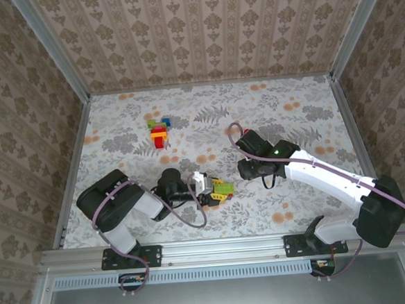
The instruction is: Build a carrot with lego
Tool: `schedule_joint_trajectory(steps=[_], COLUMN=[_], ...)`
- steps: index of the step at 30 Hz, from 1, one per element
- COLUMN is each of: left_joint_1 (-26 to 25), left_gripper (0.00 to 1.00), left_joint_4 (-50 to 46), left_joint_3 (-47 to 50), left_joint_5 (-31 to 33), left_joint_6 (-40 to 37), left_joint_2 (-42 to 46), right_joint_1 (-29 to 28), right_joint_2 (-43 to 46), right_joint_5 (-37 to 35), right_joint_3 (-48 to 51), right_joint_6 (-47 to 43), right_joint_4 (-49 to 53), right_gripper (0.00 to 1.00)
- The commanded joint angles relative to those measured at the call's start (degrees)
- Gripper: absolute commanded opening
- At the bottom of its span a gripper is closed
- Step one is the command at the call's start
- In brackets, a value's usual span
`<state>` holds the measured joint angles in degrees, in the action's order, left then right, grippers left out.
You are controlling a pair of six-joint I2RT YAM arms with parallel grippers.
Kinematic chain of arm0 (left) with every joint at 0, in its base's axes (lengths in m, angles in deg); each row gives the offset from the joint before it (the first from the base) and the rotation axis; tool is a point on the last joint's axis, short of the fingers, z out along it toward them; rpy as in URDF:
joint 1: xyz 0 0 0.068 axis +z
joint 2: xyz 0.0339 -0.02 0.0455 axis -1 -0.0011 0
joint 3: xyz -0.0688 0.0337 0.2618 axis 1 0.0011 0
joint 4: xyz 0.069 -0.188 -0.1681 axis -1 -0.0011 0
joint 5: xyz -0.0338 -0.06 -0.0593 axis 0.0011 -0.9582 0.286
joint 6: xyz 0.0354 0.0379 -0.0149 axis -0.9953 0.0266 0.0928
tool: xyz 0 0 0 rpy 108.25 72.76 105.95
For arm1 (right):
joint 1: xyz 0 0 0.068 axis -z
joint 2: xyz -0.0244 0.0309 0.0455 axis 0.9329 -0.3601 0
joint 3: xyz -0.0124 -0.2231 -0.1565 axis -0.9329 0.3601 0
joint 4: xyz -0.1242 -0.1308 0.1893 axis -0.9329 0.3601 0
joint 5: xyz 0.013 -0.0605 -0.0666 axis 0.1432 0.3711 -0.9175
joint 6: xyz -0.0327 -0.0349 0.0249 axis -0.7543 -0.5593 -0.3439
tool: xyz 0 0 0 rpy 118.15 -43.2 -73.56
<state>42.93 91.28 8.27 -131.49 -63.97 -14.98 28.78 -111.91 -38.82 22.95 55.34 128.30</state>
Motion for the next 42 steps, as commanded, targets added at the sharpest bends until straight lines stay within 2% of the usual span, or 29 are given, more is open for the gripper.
schedule_joint_trajectory(steps=[1, 21, 32, 38, 42], left_joint_1=[-0.6, -1.1, -0.7, -0.7, -0.6], left_gripper=[0.33, 0.44, 0.49, 0.58, 0.6], left_joint_4=[2.3, 2.3, 2.3, 2.1, 2.1], left_joint_3=[-1.8, -4.3, -3.3, -2.2, -1.7], left_joint_5=[-0.2, 0.4, 0.5, -0.6, -1.3], left_joint_6=[1.2, 1.7, 1.8, 2.2, 2.4], left_joint_2=[-1.7, -6.3, -5.0, -3.2, -1.9], right_joint_1=[0.7, 2.0, 2.0, 2.0, 2.0], right_joint_2=[2.4, 3.1, 2.9, 2.1, 2.0], right_joint_5=[-1.5, -1.2, -1.0, -0.3, -0.5], right_joint_3=[0.9, 0.7, 0.6, 0.8, 0.7], right_joint_6=[0.0, -0.6, -0.6, -0.3, -0.3], right_joint_4=[0.4, 0.9, 0.8, 0.1, 0.5], right_gripper=[0.32, 0.32, 0.32, 0.32, 0.32])
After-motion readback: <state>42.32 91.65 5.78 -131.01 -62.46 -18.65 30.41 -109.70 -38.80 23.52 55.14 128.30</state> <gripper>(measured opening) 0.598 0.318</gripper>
